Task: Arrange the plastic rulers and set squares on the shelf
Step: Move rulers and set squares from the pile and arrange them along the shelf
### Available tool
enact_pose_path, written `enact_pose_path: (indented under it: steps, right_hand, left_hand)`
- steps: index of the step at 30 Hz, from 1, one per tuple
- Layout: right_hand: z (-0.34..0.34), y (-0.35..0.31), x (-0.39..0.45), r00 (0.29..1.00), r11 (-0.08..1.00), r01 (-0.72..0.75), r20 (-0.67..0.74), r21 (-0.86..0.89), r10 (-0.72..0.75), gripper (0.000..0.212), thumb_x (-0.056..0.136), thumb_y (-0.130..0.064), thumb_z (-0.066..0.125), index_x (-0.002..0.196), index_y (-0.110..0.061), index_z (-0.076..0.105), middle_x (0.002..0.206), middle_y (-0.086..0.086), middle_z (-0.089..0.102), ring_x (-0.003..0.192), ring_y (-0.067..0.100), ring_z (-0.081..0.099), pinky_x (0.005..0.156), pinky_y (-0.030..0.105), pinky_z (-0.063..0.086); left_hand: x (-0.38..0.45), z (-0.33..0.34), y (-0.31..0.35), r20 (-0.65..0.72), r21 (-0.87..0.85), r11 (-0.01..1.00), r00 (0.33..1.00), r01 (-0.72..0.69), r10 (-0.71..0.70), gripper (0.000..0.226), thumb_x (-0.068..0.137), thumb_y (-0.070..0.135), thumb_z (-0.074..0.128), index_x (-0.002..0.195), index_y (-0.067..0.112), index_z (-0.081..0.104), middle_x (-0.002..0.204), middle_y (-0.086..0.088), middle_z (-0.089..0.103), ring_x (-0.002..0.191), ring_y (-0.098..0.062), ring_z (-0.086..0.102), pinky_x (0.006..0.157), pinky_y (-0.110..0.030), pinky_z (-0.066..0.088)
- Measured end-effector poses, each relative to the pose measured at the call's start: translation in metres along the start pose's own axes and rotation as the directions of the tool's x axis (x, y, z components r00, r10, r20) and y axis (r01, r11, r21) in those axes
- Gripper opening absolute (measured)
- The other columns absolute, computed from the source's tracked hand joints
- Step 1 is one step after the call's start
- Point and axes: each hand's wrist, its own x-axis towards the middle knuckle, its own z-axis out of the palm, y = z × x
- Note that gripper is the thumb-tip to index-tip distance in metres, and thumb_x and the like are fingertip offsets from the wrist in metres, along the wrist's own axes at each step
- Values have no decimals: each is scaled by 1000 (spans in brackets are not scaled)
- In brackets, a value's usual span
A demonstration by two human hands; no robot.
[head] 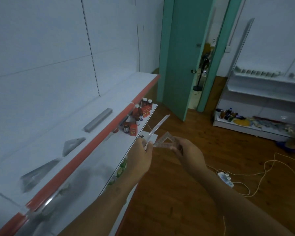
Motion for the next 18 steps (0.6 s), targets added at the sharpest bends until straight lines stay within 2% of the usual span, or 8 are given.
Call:
enact_pose_path:
  steps: [3,6,10,12,14,18]
  right_hand:
    - [-2,10,24,1000,999,-10,-16,-38,9,44,91,-41,53,132,-25,48,102,-13,53,79,-1,47,57,11,34]
    - [-2,26,45,999,996,-35,-30,-86,32,43,92,-41,52,132,-25,49,96,-15,48,78,-1,47,55,11,33]
    - [4,51,74,998,997,-52,-45,-64,49,44,93,-43,51,132,-24,49,93,-15,47,76,-1,46,55,12,33]
    - [9,63,95,999,997,-39,-34,-70,37,43,92,-43,51,131,-25,49,94,-16,47,76,-1,48,57,12,37]
    - [14,75,120,1000,998,-6,-31,-57,5,41,92,-40,53,130,-25,50,94,-15,48,76,0,48,57,12,35]
    - [23,93,173,998,998,58,9,2,-58,38,92,-37,55,128,-24,52,96,-11,55,75,2,50,56,13,37]
  left_hand:
    - [26,11,2,-5,-20,1000,1000,-23,23,21,97,46,44,104,27,44,104,2,65,88,-13,67,72,-37,61]
    - [48,21,0,-4,6,999,999,-36,36,17,98,46,42,102,30,42,98,5,64,82,-10,65,72,-35,60]
    - [72,37,0,8,-6,1000,1000,11,-11,14,101,40,37,104,26,42,95,2,62,74,-6,60,60,-18,49]
    - [87,47,4,4,-2,1000,1000,13,-13,17,101,39,36,105,24,43,93,3,62,72,-6,59,55,-15,43]
    - [107,57,9,-7,-5,1000,1000,14,-14,21,101,40,36,108,23,45,89,5,61,72,-7,60,56,-15,44]
    - [141,70,21,-78,-4,998,995,59,-60,30,99,43,35,115,19,46,95,3,62,81,-11,62,68,-23,52]
